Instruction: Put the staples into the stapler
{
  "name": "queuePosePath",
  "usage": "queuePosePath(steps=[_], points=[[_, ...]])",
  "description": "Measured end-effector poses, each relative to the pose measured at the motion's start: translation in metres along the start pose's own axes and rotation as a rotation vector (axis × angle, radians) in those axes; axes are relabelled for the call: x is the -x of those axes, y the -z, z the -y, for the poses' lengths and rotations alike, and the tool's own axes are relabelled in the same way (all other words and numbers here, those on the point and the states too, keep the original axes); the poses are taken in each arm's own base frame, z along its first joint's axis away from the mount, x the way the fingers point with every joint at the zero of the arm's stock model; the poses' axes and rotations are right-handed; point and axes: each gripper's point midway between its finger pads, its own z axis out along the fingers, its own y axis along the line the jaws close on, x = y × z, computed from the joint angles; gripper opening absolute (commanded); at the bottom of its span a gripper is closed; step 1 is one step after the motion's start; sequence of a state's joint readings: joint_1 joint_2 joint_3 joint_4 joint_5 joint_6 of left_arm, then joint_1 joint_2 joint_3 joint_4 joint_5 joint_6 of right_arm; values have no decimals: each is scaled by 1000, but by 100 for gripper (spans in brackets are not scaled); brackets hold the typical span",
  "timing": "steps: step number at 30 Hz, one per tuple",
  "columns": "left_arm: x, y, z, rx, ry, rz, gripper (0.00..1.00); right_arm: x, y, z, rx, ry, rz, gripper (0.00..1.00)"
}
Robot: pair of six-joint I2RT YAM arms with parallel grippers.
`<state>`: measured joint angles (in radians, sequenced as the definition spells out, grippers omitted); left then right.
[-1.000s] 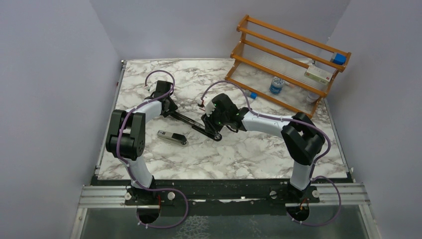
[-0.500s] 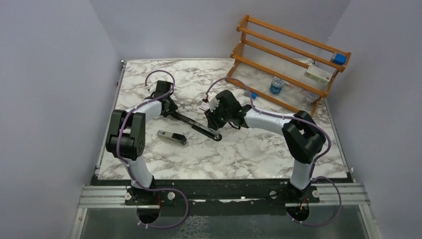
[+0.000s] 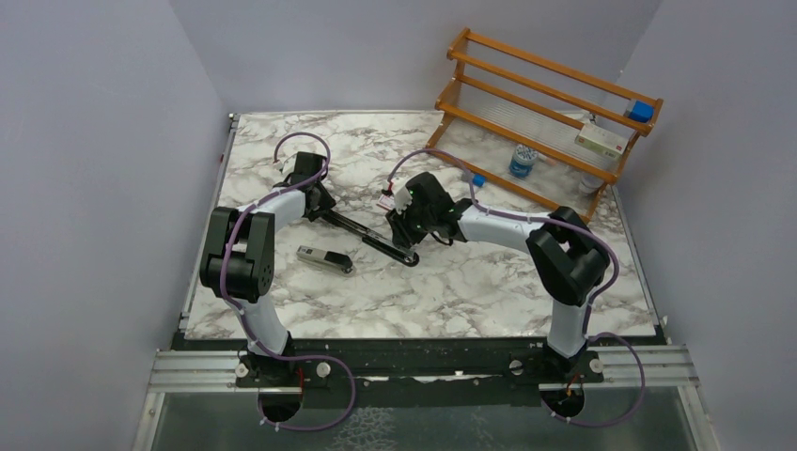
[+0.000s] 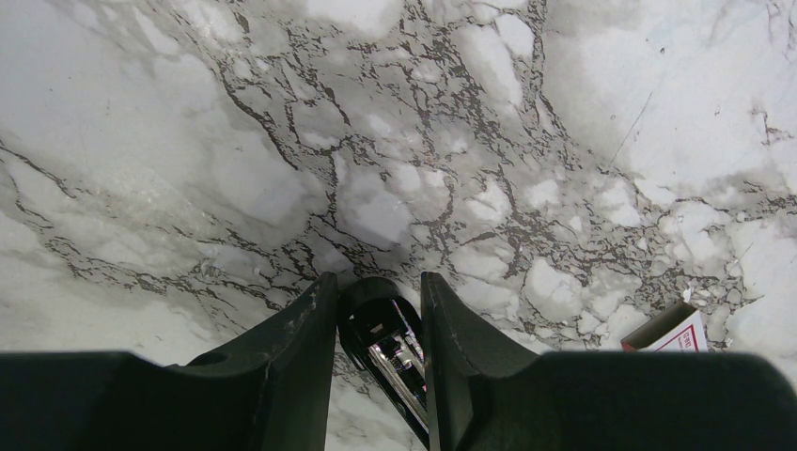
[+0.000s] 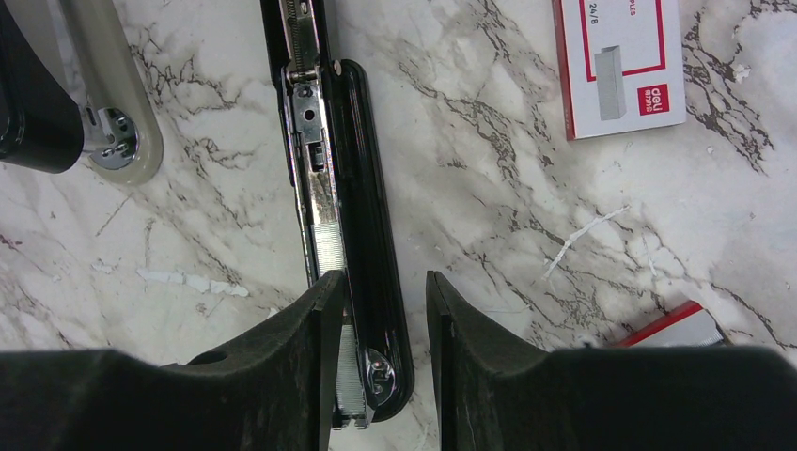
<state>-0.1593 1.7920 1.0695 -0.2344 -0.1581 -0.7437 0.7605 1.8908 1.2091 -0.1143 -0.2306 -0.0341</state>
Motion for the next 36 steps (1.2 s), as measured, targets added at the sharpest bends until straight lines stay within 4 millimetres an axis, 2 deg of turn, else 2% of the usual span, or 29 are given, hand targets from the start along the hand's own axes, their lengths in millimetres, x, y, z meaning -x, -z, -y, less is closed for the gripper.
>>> queuePosePath(steps=[13, 22, 36], points=[[0, 0, 0, 0, 0, 0, 32, -5, 0, 0, 2, -2, -10, 40], [0, 0, 0, 0, 0, 0, 32, -16, 6, -2, 1, -4, -16, 40], [0, 0, 0, 2, -1, -2, 32, -19, 17, -3, -9, -6, -18, 40]])
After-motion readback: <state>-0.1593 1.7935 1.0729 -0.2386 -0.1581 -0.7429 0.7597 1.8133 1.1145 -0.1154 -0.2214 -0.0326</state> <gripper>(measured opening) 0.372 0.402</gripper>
